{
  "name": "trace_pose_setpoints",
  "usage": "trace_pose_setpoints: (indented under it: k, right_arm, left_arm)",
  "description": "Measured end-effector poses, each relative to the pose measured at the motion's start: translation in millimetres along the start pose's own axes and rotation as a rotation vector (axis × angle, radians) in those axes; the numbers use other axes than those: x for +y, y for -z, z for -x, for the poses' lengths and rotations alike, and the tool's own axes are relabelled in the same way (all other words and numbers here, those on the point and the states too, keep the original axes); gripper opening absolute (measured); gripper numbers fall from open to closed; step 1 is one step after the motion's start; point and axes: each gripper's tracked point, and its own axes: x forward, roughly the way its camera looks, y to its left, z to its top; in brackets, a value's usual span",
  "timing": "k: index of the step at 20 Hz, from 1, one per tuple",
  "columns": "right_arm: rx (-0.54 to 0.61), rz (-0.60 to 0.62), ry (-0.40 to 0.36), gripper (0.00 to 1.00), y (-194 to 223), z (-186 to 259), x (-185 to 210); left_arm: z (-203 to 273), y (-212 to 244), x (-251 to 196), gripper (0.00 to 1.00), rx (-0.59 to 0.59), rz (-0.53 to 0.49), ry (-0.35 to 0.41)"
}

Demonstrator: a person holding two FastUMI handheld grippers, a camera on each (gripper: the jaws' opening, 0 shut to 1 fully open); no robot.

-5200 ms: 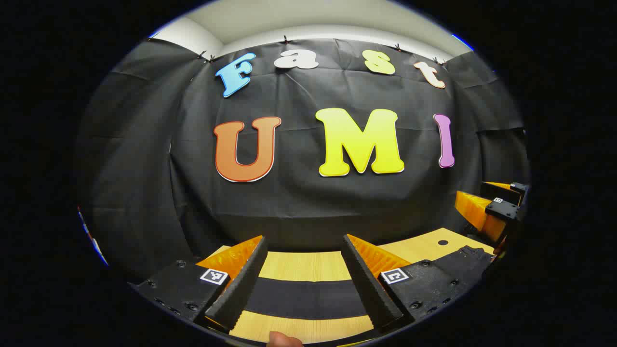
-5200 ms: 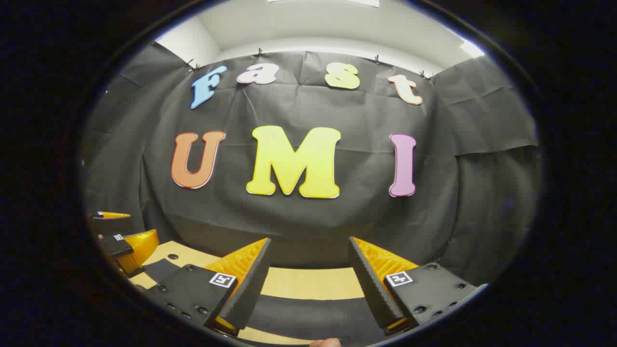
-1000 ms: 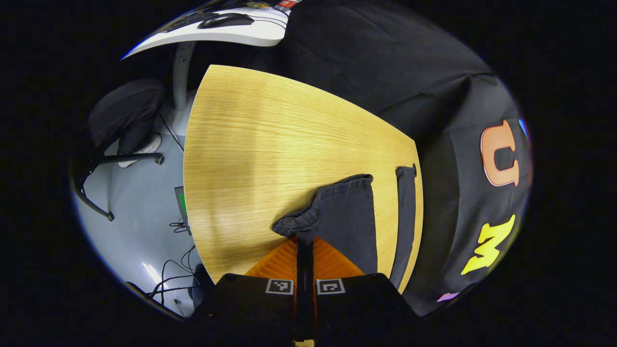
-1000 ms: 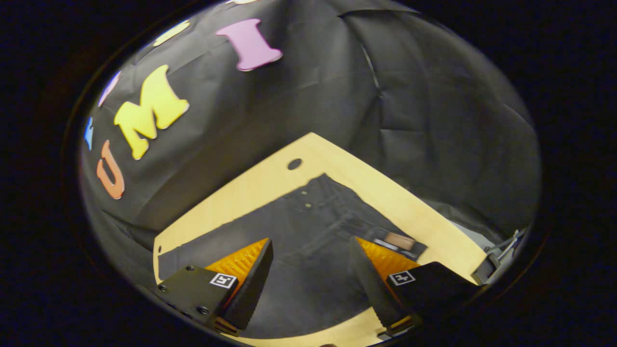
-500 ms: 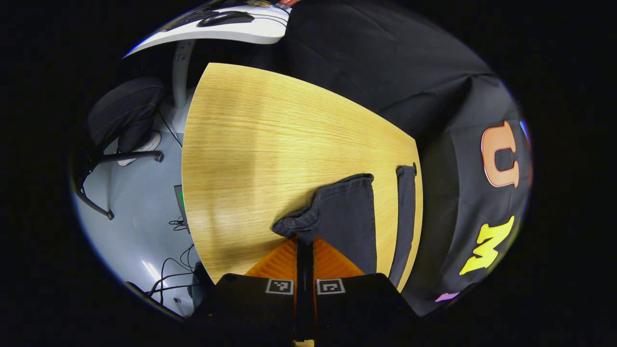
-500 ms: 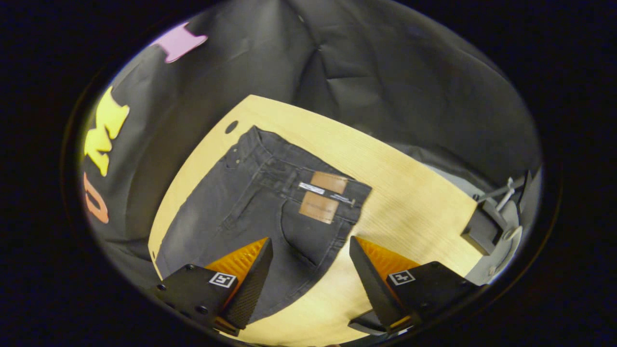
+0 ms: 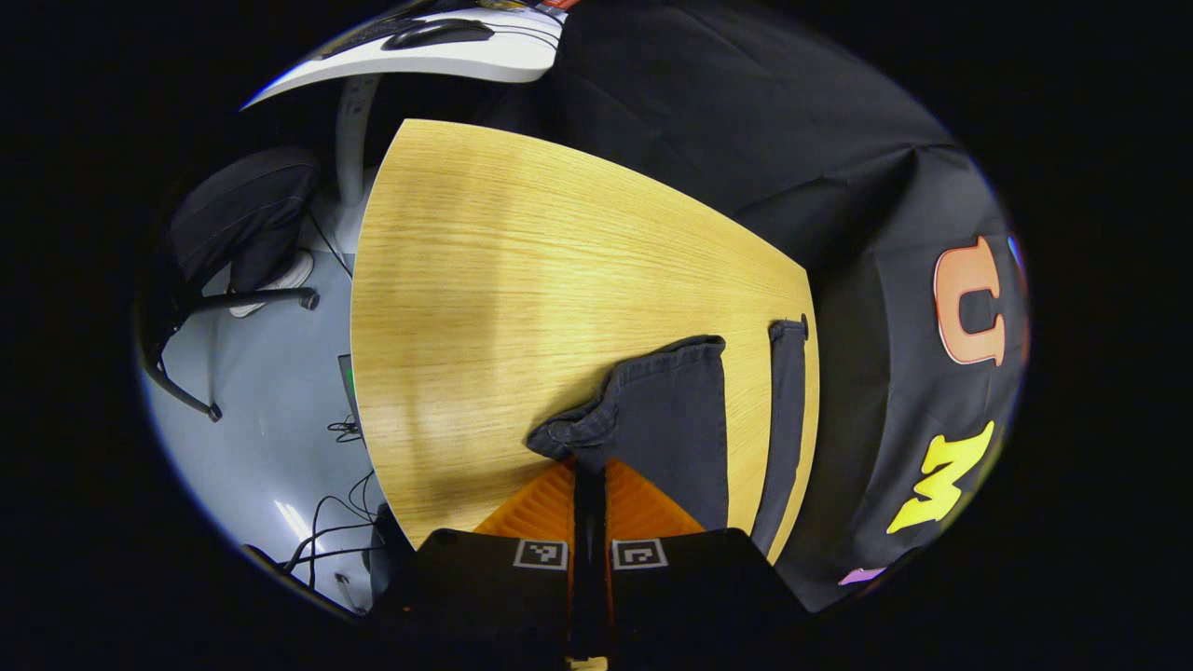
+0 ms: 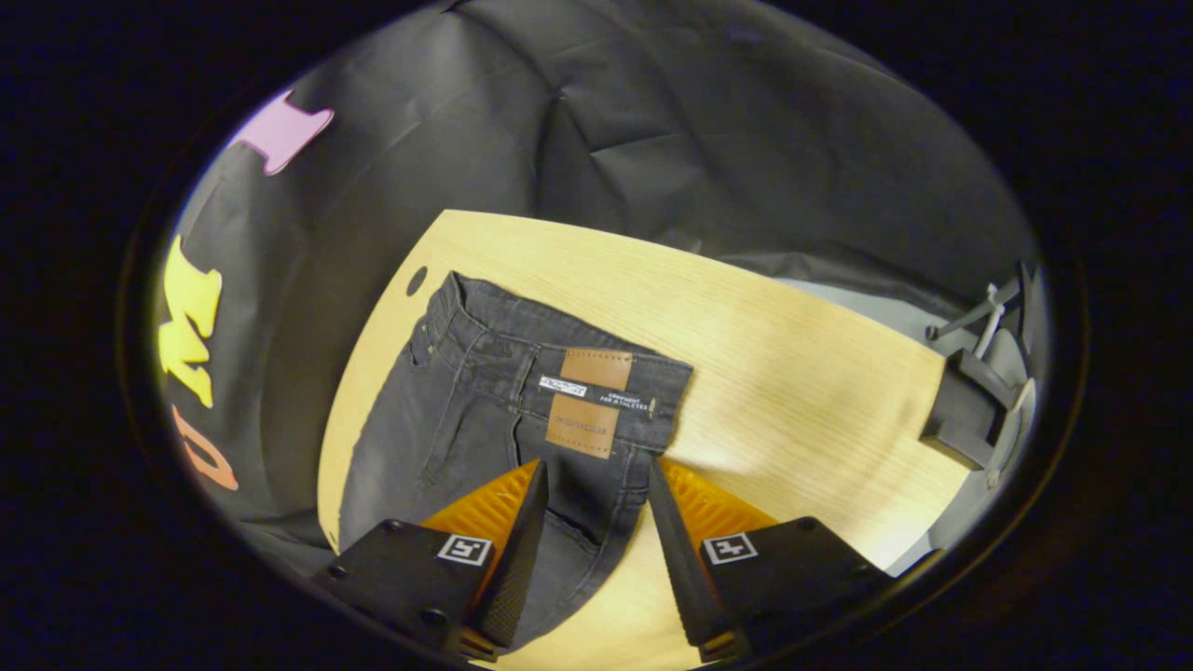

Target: Grasp the waist and the cuffs of the jeans and fold them to make the two legs overlap; first hold the waist and fold one-third of the jeans toward the cuffs, then hold the cuffs and fold the remaining one-third in the same direction to finish folding.

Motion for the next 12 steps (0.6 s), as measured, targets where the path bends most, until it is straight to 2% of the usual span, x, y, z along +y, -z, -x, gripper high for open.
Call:
trace_pose_setpoints:
  k: [1, 2, 3, 4, 6, 8, 12]
  right_arm:
    - [-0.003, -0.040, -0.024, 0.44, -9, 15, -4]
    - [0.039, -0.081, -0.040, 0.21, -9, 11, -1]
    - [0.041, -0.126, -0.057, 0.06, -10, 6, 2]
    - [0.054, -0.143, -0.074, 0.10, -5, 4, 0]
    - [0.049, -0.102, -0.078, 0.01, -8, 6, 0]
    - [0.037, -0.033, -0.070, 0.00, -9, 7, 2]
    - [0.027, -0.038, -0.167, 0.01, -21, 35, 22]
  left_arm:
    - [0, 0, 0, 0.04, 0.003, 0.002, -0.005]
    - [0, 0, 0, 0.04, 0.006, 0.001, -0.010]
    - [1, -1, 0, 0.04, 0.008, -0.002, -0.014]
    - [-1, 0, 0, 0.04, 0.009, -0.005, -0.019]
    - [-1, 0, -1, 0.04, 0.015, -0.012, -0.032]
    - [0, -1, -3, 0.03, 0.019, -0.012, -0.046]
    - [10, -5, -29, 0.04, 0.024, 0.032, 0.004]
